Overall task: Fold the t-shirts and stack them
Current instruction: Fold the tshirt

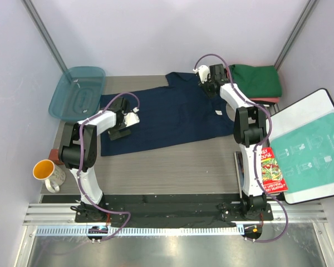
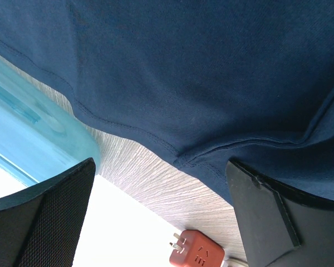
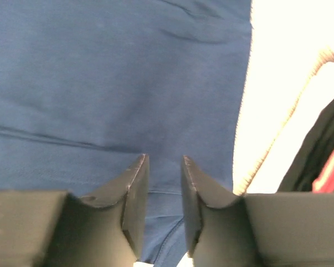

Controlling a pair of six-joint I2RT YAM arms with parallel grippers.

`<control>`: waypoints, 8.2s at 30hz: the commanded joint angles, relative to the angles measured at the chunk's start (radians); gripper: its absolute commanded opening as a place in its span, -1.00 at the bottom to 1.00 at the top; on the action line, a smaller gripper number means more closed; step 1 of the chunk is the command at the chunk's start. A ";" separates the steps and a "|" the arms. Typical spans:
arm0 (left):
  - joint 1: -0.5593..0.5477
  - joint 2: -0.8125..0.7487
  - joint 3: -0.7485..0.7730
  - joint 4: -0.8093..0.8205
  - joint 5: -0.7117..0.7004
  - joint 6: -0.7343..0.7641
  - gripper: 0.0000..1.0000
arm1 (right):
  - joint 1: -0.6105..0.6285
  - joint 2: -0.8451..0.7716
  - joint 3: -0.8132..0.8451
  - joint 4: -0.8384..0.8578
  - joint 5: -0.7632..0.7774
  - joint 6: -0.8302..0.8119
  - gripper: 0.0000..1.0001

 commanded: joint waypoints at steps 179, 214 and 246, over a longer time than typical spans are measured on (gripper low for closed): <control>0.249 0.115 0.340 -0.552 0.297 0.306 1.00 | 0.063 -0.319 -0.519 -0.319 -0.118 -0.354 -0.98; 0.071 0.042 0.096 -0.560 0.449 0.202 -0.91 | 0.049 -0.349 -0.532 -0.234 -0.040 -0.337 -0.98; -0.046 -0.205 -0.345 -0.543 0.449 0.243 -0.98 | 0.110 -0.720 -1.087 -0.239 -0.042 -0.342 -0.98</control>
